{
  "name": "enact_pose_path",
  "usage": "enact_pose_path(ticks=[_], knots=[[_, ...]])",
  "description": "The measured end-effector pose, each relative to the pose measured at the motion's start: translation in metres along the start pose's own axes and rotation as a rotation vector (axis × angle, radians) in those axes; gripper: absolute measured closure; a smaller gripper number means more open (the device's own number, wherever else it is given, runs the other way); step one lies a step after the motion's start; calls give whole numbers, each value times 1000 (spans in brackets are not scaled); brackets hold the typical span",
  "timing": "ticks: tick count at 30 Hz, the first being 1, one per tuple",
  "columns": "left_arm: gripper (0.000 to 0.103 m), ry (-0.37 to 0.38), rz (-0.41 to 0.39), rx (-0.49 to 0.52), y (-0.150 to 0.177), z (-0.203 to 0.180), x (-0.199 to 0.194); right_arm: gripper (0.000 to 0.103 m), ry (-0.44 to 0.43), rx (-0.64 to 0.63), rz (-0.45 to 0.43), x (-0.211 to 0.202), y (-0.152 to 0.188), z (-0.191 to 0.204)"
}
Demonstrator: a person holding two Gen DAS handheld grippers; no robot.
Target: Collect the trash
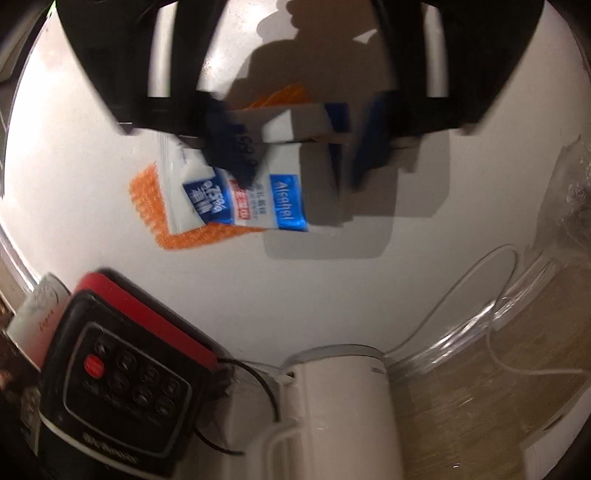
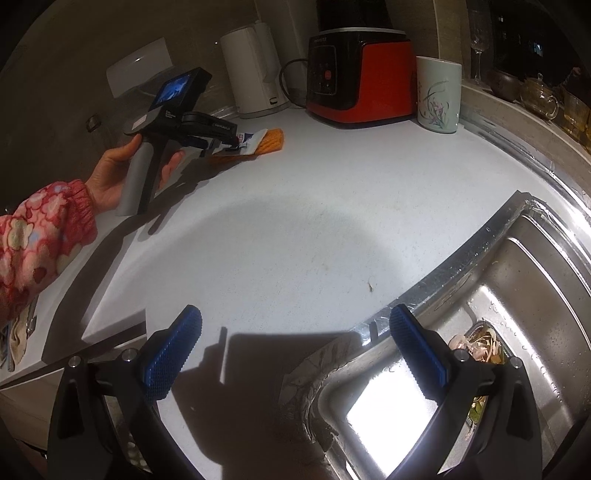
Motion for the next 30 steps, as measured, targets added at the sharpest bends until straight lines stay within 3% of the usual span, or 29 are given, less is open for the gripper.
enact_pose_path(ticks=[1,3,6,11,17,22,23,24,26,27,30], knots=[[71,-2,-6,-6,1,1,-1,2,-1,-1,-1,1,-2,0],[91,6,-17,-10,4,2,-5,2,-8,-6,-7,5,-7,1],[95,24,-20,-16,11,2,-10,2,-21,-48,-18,15,-25,5],[95,33,-32,-16,26,5,-25,2,-26,-151,-56,51,-78,16],[96,47,-26,-44,39,10,-37,2,-50,-141,-85,110,-146,31],[94,65,-19,-55,40,12,-44,2,-48,-154,-87,139,-174,47],[82,67,-18,-64,37,14,-43,2,-53,-150,-84,142,-177,50],[50,64,-16,-78,34,16,-42,2,-59,-148,-83,144,-179,51],[13,21,-38,-103,26,20,-40,2,-59,-149,-78,147,-180,54],[12,15,-63,-107,22,20,-40,2,-39,-151,-82,147,-180,54],[12,46,-31,-99,16,13,-27,2,-32,-132,-84,147,-181,45]])
Point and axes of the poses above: each gripper's, at about its wrist camera, not at the fingertips, and x roughly the way its jaws point, z to its left, y to its underside, the point moved 4 cm from there along x, roughly the way its jaws point, and after that the axes turned 6 degrees about -z, right-handed, at the moved point
